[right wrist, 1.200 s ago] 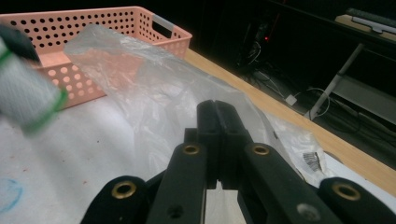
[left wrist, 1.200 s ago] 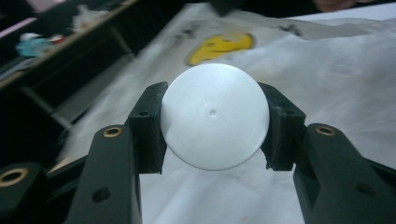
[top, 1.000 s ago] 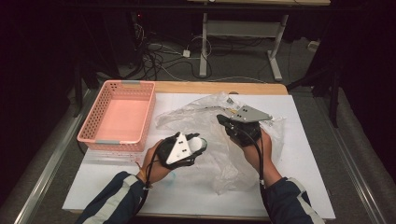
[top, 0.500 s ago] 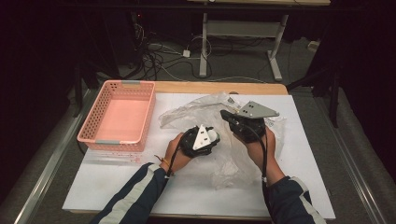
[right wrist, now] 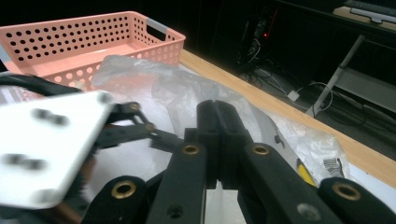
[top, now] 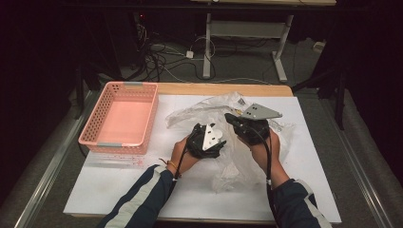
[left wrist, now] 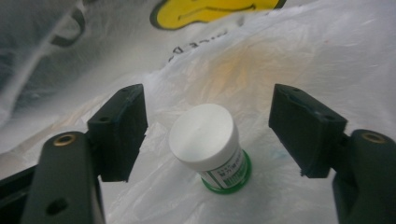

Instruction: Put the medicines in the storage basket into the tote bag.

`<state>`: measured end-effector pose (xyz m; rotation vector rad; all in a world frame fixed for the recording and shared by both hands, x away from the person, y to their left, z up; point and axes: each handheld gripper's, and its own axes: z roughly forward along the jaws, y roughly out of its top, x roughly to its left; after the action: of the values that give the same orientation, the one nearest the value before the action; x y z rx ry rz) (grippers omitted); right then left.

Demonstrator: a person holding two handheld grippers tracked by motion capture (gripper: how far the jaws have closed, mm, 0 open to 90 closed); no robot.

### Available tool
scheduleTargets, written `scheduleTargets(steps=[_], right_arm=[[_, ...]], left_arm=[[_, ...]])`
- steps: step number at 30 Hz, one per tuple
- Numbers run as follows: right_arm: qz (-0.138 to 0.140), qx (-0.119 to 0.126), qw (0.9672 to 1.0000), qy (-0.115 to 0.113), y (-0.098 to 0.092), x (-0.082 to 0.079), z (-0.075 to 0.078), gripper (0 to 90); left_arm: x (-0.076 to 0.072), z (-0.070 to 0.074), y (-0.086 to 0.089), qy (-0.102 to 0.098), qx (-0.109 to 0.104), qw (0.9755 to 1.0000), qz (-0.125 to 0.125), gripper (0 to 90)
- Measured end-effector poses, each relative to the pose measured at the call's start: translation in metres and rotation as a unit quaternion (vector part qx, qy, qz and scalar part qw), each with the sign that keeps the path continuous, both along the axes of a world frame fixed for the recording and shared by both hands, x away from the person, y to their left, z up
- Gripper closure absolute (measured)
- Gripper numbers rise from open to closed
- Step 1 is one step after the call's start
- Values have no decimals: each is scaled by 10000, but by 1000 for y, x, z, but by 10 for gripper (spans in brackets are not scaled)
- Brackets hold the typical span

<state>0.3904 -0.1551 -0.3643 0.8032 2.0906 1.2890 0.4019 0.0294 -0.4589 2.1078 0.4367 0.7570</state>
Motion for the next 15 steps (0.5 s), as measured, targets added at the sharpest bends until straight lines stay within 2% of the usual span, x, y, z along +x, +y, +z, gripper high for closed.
scheduleTargets(steps=[2,4,6,8,10,12,14,15], right_arm=[[-8,1,10000,13,-1,0,0,900],[8,-20,10000,14,-2,0,0,900],[23,-49,10000,11,-2,0,0,900],[10,-71,10000,25,-3,1,-1,900],[-15,-42,9999,91,-7,4,-3,900],[-22,-42,9999,95,-8,5,-3,900],[15,-125,9998,129,-10,5,-5,900],[15,-125,9998,129,-10,5,-5,900]], left_arm=[[-10,5,4,-66,31,9999,-119,271],[-24,11,12,-217,173,9992,-272,271],[-40,16,23,-599,449,9967,-322,271],[-53,21,39,-852,547,9944,-312,271],[-62,28,58,-892,419,9949,-211,271],[-69,34,77,-894,202,9958,-79,268],[-72,37,94,-1061,91,9942,170,178],[-70,38,101,-1037,82,9942,287,178]])
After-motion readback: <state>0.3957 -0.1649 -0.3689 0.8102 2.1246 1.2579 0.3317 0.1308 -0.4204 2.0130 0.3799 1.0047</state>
